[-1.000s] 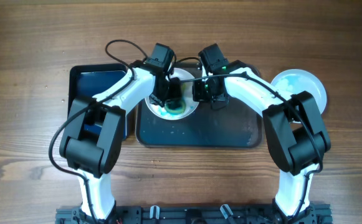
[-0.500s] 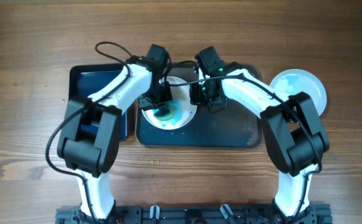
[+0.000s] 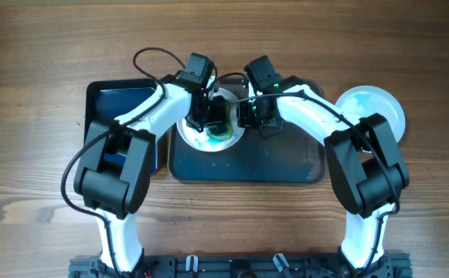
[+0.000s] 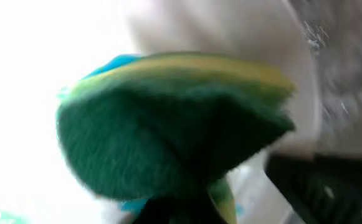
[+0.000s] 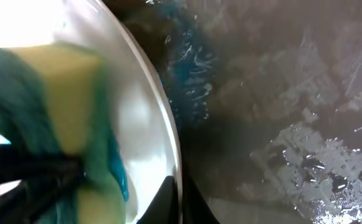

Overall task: Clean dirty plates on tray and stack at the side
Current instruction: 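Scrub the third plate with the sponge in left gripper while right holds it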

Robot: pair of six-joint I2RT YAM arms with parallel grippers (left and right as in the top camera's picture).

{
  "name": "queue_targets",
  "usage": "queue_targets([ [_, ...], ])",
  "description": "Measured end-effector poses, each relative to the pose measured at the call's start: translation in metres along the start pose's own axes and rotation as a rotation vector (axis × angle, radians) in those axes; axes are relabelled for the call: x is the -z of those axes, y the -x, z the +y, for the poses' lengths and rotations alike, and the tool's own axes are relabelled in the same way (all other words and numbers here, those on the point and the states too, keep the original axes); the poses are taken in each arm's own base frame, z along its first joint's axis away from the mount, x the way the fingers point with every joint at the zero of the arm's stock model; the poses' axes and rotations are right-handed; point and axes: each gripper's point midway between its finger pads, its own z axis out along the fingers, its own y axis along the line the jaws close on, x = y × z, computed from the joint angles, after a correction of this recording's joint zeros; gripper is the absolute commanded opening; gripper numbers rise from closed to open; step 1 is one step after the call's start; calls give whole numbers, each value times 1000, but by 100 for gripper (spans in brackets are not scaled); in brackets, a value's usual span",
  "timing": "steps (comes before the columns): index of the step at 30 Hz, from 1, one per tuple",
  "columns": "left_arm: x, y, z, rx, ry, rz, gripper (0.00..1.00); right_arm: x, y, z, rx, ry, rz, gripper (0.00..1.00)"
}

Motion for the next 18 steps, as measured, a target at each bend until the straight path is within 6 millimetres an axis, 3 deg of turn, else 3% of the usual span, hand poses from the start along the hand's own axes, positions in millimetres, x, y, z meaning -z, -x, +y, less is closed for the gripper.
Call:
queue_targets([
  [3,5,8,15,110,133,-69,4,0,0,0,-2,-2,0,5],
  [5,14,9,36,200,254,-101,4,0,0,0,-2,-2,0,4],
  [10,27,-8,65,304,417,-77,4,-1,-2,4,3,10,7,4],
  [14,28,-31,63,273,404,37,4,-2,-7,6,12,13,21,4],
  [18,21,-43,41,138,260,143,4,0,-5,0,6,1,20,4],
])
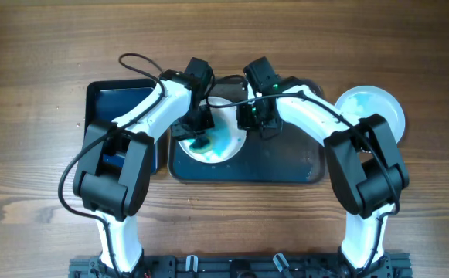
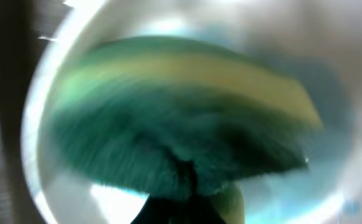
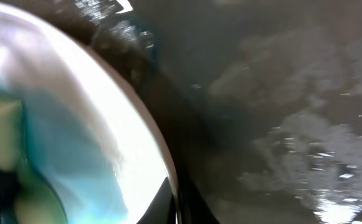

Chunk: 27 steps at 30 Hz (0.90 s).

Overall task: Clean dirty plates on tray and stack at the side
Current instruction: 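Scrub the third plate with the sponge in left gripper while right holds it, then lift the sponge away from the plate with left gripper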

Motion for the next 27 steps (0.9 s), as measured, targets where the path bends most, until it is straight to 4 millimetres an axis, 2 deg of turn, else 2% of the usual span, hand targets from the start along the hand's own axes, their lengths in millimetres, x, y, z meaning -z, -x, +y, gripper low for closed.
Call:
queue_targets([
  [6,-2,-8,-43,-209,-225,29,4,1,2,-4,6,-5,-2,4],
  [8,-3,-2,-50,-216,-247,1,4,1,2,-5,5,-11,-6,4],
  [11,-3,11,-48,-145,-225,-50,4,2,5,-8,1,-17,-15,4],
  [16,0,25,-27,132,-98,-128,4,1,6,-5,-4,-13,-21,4],
  [19,8,35,-9,205,-22,-198,4,1,6,-5,-4,-13,-21,4],
  [23,33,43,23,277,74,-279,4,1,6,-5,-12,-13,-21,4],
  [27,68,37,45,319,120,-325,4,1,5,-6,-13,-15,-17,4],
])
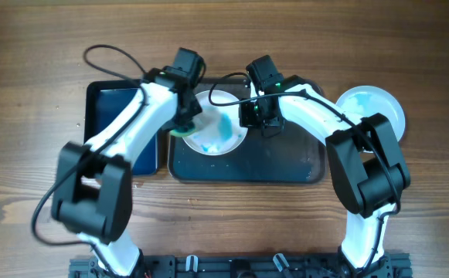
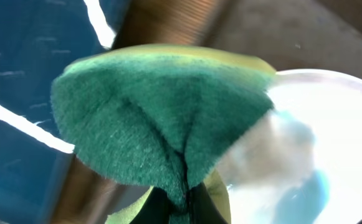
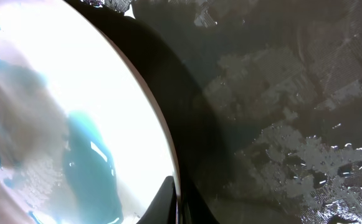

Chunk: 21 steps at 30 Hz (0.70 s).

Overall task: Clean dirty plates on tray and stack at the side
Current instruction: 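Lift the sponge away from the plate with left gripper, then lift the third plate with right gripper and stack it on the right plates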

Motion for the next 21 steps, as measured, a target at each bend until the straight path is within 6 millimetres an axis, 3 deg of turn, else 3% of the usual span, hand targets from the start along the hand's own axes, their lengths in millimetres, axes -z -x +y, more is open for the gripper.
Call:
queue_targets([
  [3,15,9,14,27,8,-26,4,3,-3,-1,3,-9,8,4],
  [7,15,15,20,53,-5,-10,4,20,-13,-15,22,-99,13,4],
  [16,15,13,0,29,-135,48,4,127,-2,-43,101,-417,-231,4],
  [21,18,10,-14,22,-210,73,4,185,-2,-34,188,-602,-416,4],
])
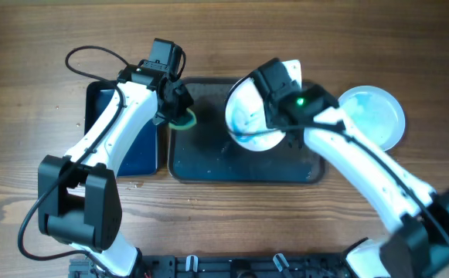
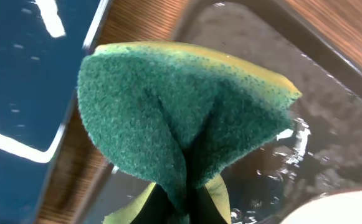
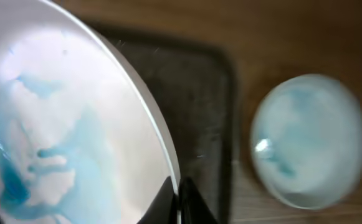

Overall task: Clean dirty plates on tray and stack at the side
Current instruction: 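Lift the third plate with right gripper and stack it on the right plates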

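Observation:
A white plate (image 1: 247, 108) smeared with blue (image 3: 75, 143) hangs tilted above the dark tray (image 1: 209, 164). My right gripper (image 3: 178, 194) is shut on its rim. My left gripper (image 2: 179, 210) is shut on a folded green and yellow sponge (image 2: 181, 118). In the overhead view the sponge (image 1: 183, 120) is over the tray's left edge, apart from the plate. A second white plate (image 1: 372, 116) with a pale blue film lies on the table right of the tray, seen also as a round plate (image 3: 308, 140) in the right wrist view.
A blue bin (image 1: 127, 147) stands on the table just left of the tray, its wall (image 2: 19, 74) showing in the left wrist view. Water films the tray floor (image 2: 330, 124). Bare wooden table (image 1: 39, 46) surrounds everything.
The plate lay on the tray's left half with my right gripper on its rim; now it is raised, tilted and further right. The sponge has moved left, off the plate.
The sponge was pressed on the plate's middle while my right gripper held the rim. Then it was on the plate's left part, with blue smears showing. Then it was at the left rim. Now the plate is lifted and the sponge is by the tray's edge.

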Robot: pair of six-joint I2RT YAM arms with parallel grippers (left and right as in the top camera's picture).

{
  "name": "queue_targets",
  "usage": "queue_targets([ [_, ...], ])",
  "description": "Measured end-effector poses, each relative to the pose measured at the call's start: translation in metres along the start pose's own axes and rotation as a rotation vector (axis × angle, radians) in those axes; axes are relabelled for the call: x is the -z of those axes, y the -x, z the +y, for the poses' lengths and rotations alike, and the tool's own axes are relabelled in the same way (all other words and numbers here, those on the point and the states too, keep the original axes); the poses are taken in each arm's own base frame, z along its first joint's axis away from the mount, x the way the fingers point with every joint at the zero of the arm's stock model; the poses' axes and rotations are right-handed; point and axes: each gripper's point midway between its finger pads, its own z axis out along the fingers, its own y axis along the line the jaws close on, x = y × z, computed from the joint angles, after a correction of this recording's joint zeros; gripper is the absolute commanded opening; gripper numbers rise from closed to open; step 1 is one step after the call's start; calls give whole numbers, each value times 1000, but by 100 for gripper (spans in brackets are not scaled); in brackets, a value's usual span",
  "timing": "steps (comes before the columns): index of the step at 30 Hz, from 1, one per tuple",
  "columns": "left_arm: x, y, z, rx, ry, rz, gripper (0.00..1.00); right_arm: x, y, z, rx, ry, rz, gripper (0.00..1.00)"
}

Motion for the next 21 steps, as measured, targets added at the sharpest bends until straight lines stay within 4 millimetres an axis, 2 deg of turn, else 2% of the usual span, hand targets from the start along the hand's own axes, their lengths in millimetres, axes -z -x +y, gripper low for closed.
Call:
queue_targets([
  [5,0,-4,-7,-1,-40,26,4,49,18,-12,80,-182,-203,4],
  [14,0,-3,-12,-3,-61,23,4,114,41,-21,278,-530,-457,4],
  [17,0,-2,-13,-3,-65,20,4,131,47,-22,316,-608,-505,4],
  [21,1,1,-15,-4,-74,10,4,140,52,-21,319,-645,-533,4],
])
